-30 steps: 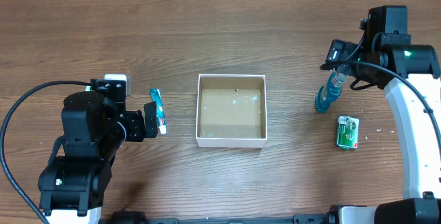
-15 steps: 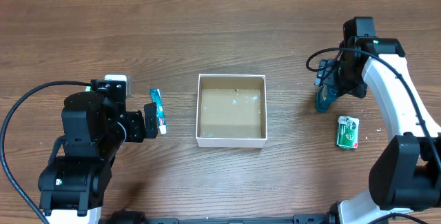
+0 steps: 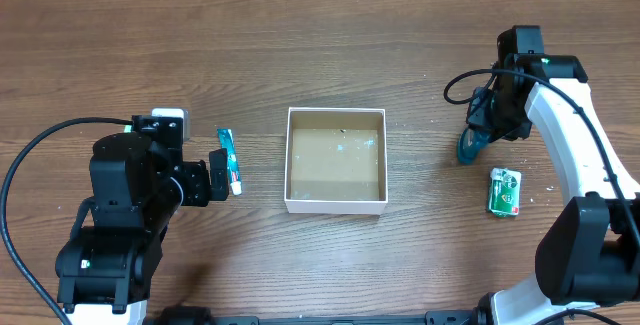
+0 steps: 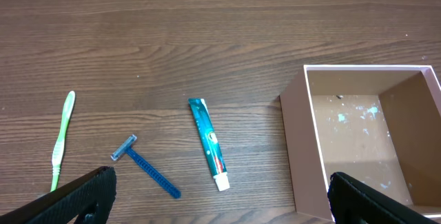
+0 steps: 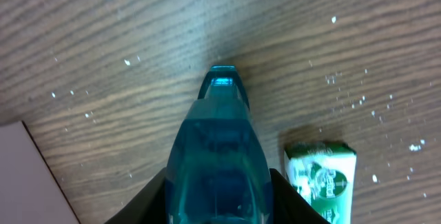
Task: Pack container
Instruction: 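Reach the right gripper to the teal mouthwash bottle and grasp it, then carry the mouthwash bottle into the box and release it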
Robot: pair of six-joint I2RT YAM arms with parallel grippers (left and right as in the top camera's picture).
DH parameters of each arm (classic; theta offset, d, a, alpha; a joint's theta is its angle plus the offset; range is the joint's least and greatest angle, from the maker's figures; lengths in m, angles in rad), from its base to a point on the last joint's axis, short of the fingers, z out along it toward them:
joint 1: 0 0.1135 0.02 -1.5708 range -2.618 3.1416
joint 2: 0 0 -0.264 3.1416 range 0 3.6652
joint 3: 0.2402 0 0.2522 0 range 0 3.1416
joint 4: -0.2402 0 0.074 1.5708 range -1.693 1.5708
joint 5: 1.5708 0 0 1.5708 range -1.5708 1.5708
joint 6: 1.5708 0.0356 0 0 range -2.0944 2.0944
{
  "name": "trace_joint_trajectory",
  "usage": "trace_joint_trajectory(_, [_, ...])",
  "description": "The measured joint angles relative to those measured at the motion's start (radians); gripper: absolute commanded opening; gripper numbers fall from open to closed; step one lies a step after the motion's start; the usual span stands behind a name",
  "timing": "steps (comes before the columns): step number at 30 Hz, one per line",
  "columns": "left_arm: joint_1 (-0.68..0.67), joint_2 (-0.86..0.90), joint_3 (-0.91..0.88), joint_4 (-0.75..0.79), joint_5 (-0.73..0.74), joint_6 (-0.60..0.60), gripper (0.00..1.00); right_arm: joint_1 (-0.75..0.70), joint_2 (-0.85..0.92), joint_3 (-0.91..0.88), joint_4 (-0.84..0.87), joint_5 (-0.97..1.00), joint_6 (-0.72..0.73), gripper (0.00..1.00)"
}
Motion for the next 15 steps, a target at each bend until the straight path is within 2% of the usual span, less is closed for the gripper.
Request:
trace_joint_trajectory(5, [0.000, 0.000, 0.000, 0.000, 0.000, 0.000, 1.00, 0.005, -0.011, 0.071, -0.122, -0.001, 0.000, 0.04])
trace_joint_trajectory(8, [0.000, 0.000, 0.000, 0.000, 0.000, 0.000, 1.00, 0.061, -0.089, 0.227, -0.224, 0.003, 0.000, 0.04])
trace_joint_trajectory(11, [0.000, 0.000, 0.000, 0.000, 0.000, 0.000, 1.00, 0.235, -0.187, 0.377, -0.262, 0.000, 0.000, 0.04])
trace_joint_trajectory(15, [0.000, 0.000, 0.001, 0.000, 0.000, 0.000, 1.00, 0.512, -0.228, 0.420, -0.214, -0.005, 0.074, 0.04])
